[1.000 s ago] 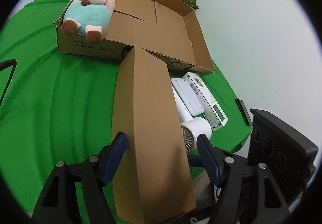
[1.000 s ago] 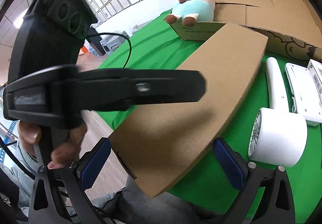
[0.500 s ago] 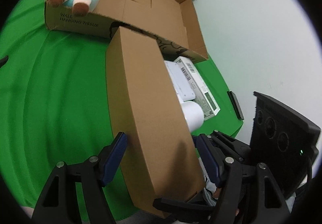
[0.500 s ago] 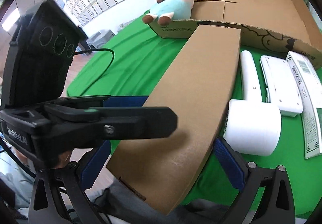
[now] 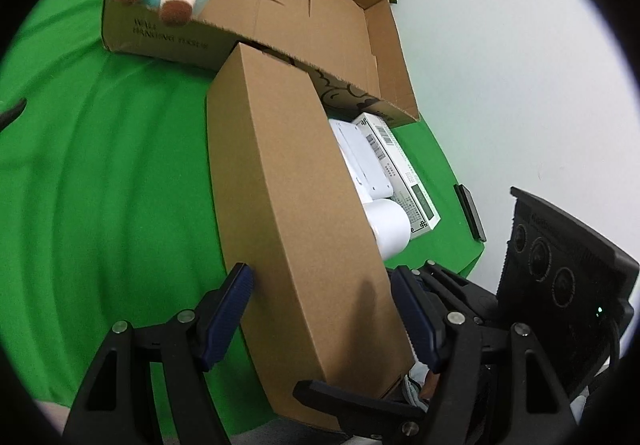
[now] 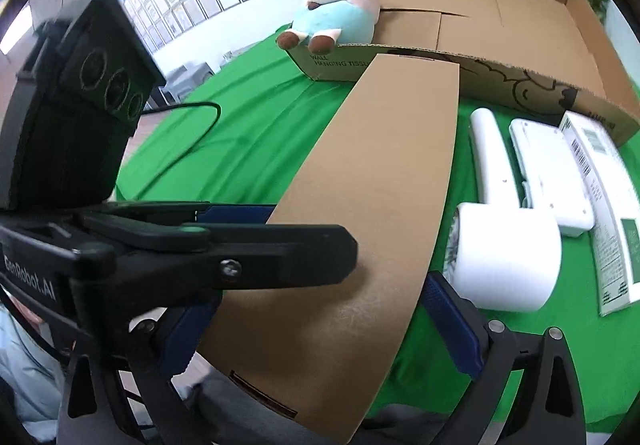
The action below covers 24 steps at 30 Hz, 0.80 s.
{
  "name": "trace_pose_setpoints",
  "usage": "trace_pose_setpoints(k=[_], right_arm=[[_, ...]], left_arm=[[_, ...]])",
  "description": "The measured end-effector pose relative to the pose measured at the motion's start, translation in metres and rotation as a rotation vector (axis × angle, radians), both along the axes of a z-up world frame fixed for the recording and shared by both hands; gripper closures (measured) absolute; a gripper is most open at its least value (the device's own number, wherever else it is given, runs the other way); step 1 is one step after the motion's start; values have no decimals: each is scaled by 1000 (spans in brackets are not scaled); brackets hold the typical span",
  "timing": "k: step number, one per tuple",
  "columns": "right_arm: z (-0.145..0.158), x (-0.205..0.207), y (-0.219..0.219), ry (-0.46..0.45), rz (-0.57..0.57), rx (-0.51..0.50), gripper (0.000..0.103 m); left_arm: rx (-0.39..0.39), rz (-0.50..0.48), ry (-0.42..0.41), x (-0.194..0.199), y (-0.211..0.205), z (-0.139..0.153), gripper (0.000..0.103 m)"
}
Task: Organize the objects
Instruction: 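Grasp the long cardboard box edge with the left tool and lift it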
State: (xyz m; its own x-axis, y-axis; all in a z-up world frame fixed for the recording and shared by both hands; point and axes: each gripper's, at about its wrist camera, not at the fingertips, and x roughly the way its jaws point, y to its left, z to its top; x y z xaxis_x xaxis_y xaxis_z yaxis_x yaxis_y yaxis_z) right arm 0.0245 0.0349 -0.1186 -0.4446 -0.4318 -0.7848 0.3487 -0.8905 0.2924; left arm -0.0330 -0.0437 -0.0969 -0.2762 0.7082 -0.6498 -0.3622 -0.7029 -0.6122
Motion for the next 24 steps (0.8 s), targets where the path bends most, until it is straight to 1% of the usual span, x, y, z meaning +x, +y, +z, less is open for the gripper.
trace_pose_setpoints(k=[4, 6, 8, 10, 11, 12, 13, 14, 16, 17, 18, 19, 20, 24], right_arm=[[8, 1, -1, 19, 36, -110, 4], [10, -5, -3, 15, 75, -203, 4], [2, -17, -6, -46, 128, -330, 4], [-10, -25, -9, -108, 163, -420, 4], [-18, -27, -10, -142, 172, -450, 4], [-22, -28, -8, -158, 170, -464, 3], [-25, -28, -3, -170, 161, -493, 2], [-26, -28, 6, -172, 140, -510, 2], [-19, -23, 26, -116, 71, -438, 1], [-14, -21, 36, -96, 35, -407, 1], [-10, -19, 45, -93, 20, -412, 1], [-6, -17, 54, -90, 7, -425, 1], [1, -13, 62, -68, -14, -410, 1], [23, 2, 67, 22, -38, -309, 0]], left_arm=[[-43, 55, 75, 10, -14, 25, 33], [-59, 94, 118, 15, -25, 38, 33], [-57, 111, 147, 19, -33, 51, 33], [-19, 77, 148, 19, -32, 57, 33], [-18, 61, 142, 18, -27, 56, 38], [-38, 60, 143, 15, -22, 54, 39], [-38, 57, 140, 14, -19, 52, 39], [-19, 49, 133, 11, -16, 49, 39], [28, 15, 101, 5, -9, 44, 40], [41, -8, 81, 1, -2, 39, 44], [48, -17, 84, 0, 2, 39, 44], [35, -27, 86, -2, 8, 39, 44], [24, -30, 93, -3, 11, 40, 44], [-26, -4, 111, -7, 12, 43, 44]])
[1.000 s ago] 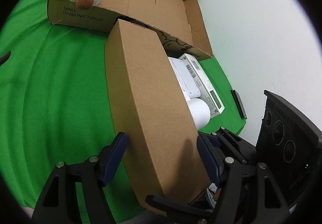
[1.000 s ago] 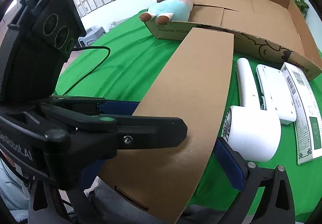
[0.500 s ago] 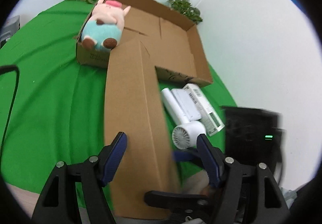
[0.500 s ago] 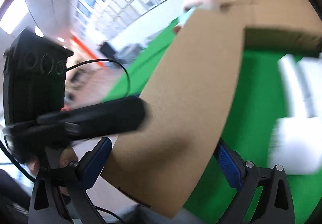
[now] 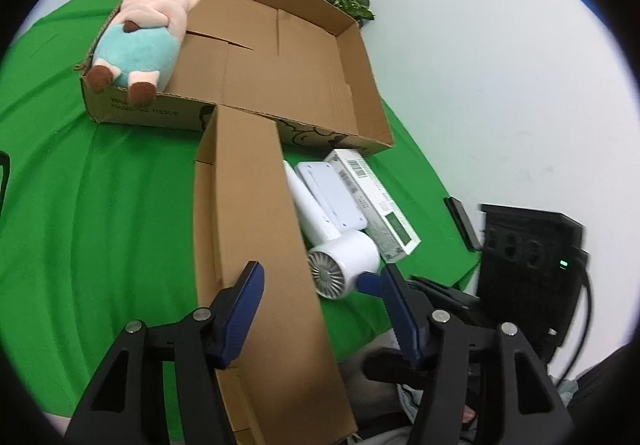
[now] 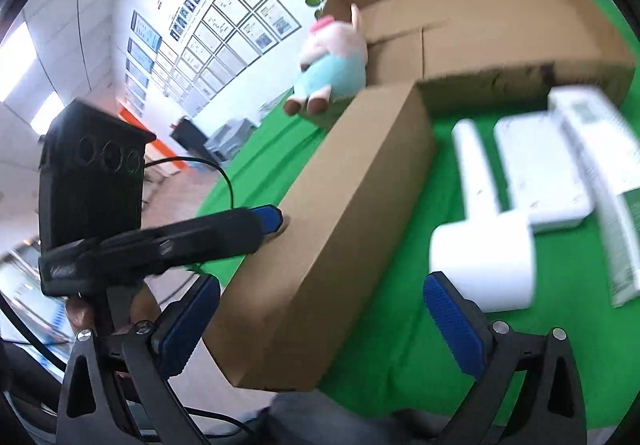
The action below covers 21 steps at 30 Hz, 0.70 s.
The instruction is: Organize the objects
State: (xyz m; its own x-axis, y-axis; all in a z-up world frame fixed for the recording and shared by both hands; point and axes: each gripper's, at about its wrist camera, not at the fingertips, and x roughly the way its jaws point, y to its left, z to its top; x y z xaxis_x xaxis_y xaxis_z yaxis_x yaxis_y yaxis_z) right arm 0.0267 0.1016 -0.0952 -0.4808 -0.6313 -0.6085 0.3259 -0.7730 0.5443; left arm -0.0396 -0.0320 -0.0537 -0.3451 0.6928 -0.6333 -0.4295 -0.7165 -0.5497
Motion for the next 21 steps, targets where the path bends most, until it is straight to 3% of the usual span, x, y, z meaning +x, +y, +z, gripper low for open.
trace_pose_setpoints(k=[5, 9, 10, 11, 12, 17, 21], right_arm=[[6, 5, -19, 10, 60, 70, 1], [-2, 3, -48, 5, 94, 136, 3], [-2, 2, -51, 2, 92, 148, 6], [-2, 2, -53, 4, 90, 158, 9], [-2, 4, -55, 8, 87, 168, 10], [1, 1, -61, 27, 114, 142, 10], [-2, -11, -70, 16, 157, 86, 9]], left_arm=[[-22, 80, 10, -2, -17, -2, 44], [-53, 76, -47, -5, -16, -19, 44], [-58, 70, -59, -4, -14, -24, 48], [-51, 63, -64, -3, -14, -25, 68], [-45, 58, -66, -3, -15, -24, 72], [-13, 64, -65, 8, -23, -17, 86], [-3, 82, -29, 17, -29, -3, 86]])
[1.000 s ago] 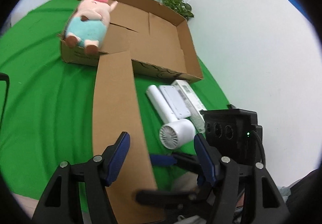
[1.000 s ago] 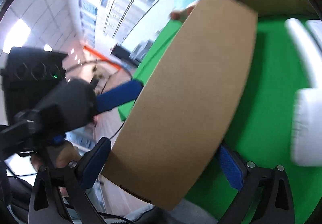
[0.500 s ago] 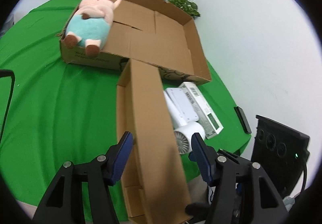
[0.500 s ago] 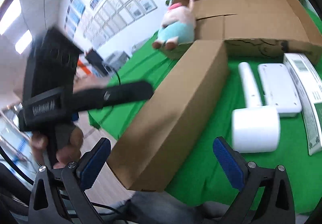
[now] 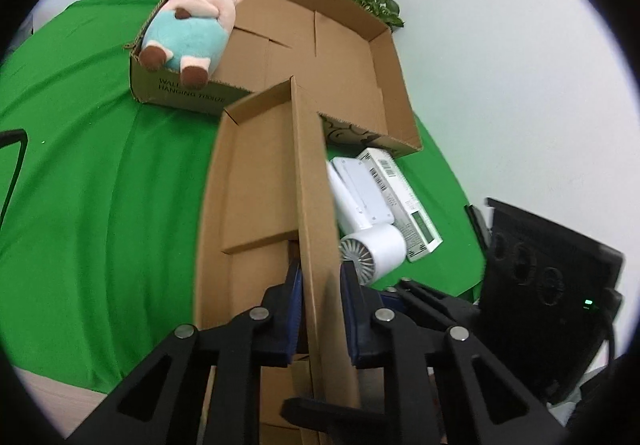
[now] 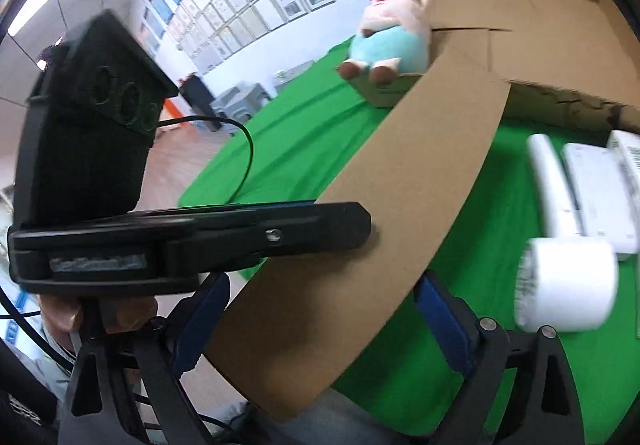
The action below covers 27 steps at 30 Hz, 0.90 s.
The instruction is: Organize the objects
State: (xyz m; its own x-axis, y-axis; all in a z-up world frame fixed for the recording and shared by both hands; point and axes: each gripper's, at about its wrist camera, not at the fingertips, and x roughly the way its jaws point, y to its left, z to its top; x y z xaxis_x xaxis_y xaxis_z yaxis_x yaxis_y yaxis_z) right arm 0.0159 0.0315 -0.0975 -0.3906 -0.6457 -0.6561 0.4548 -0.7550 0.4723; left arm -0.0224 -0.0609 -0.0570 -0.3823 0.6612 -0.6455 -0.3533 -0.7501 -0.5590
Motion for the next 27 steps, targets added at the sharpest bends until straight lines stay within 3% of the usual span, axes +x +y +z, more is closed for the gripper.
trace_pose_setpoints(k=[2, 6, 9, 14, 15, 19, 22, 24, 27], right_arm=[[0, -3, 1, 2, 6, -20, 9], [-10, -5, 20, -36, -41, -15, 9], [-13, -6, 40, -49, -99, -11, 9], [-1, 2, 51, 23, -138, 46, 10], [1, 3, 51, 49, -147, 77, 11], [7, 17, 49, 120, -149, 179, 27], [0, 13, 40, 103, -152, 243, 41], [-8, 5, 39, 74, -163, 272, 59], [-13, 6, 42, 59, -194, 290, 71]], left_arm=[[23, -6, 9, 2, 2, 1, 86], [-10, -34, -41, -4, 21, -16, 84], [-46, -16, -2, -5, 26, -12, 83], [-136, 50, 60, -6, 23, -5, 49], [-151, 69, 66, -5, 20, -5, 47], [-184, 86, 49, -4, 14, -14, 47], [-179, 62, 9, -2, 18, -26, 47], [-175, 31, -6, -1, 26, -33, 48], [-166, 23, -30, -3, 31, -41, 49]])
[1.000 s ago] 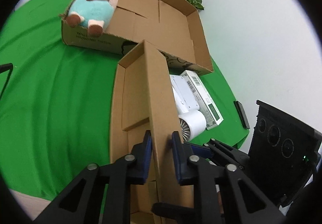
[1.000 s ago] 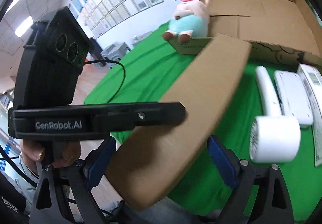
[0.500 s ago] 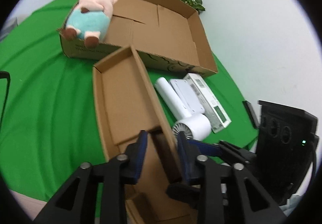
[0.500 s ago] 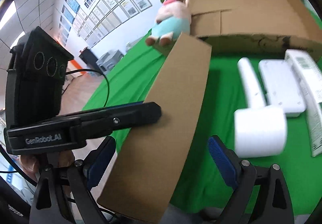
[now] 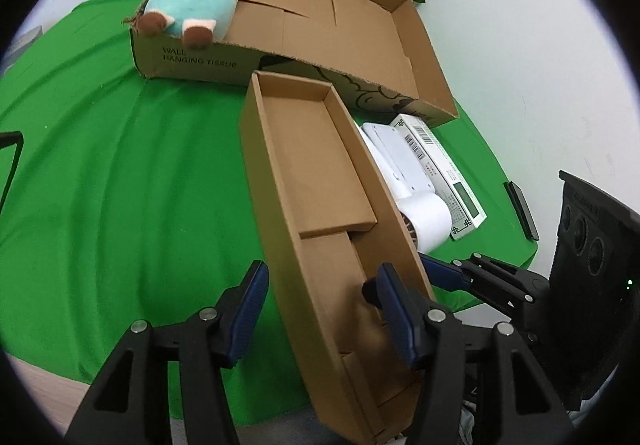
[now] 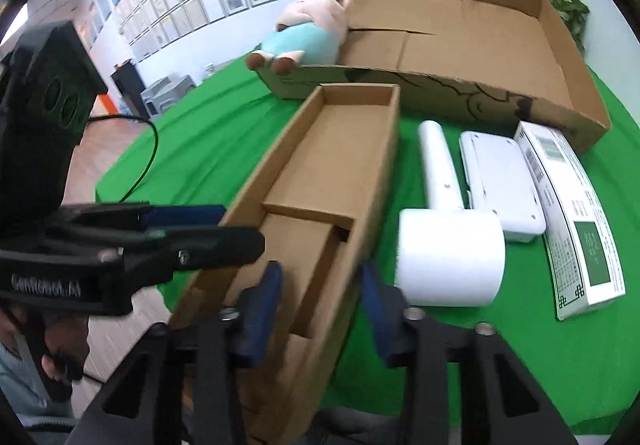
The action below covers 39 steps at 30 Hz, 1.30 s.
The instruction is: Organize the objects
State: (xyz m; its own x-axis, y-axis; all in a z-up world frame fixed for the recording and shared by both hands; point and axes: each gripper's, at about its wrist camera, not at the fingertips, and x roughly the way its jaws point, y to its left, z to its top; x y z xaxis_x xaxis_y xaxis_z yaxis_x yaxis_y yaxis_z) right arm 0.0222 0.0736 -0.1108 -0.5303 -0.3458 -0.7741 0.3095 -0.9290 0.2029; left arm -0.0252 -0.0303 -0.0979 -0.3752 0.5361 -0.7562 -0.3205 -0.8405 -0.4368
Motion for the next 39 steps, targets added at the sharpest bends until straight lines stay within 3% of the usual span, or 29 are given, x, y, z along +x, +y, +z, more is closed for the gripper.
trace_pose_setpoints(k=[2, 6, 10, 22, 25, 27, 39], right_arm=[[-4, -4, -6, -4, -3, -16, 72], [-4, -7, -22, 1, 21, -12, 72], [-7, -5, -25, 3, 23, -9, 72], [-2, -11, -23, 38, -17, 28, 76], [4, -9, -20, 63, -26, 26, 77], [9, -8, -17, 83, -37, 27, 87], [56, -20, 9, 236, -129, 5, 88]], left_arm=[[-16, 15, -18, -3, -2, -4, 62], [-108, 40, -3, 2, -6, -2, 63], [-119, 58, -22, 2, -17, -6, 79], [-144, 77, 6, -4, -6, -2, 82], [-167, 74, 45, -1, 0, 8, 82], [-185, 83, 76, -1, 2, 15, 84], [-171, 63, 241, -23, 29, 64, 84]])
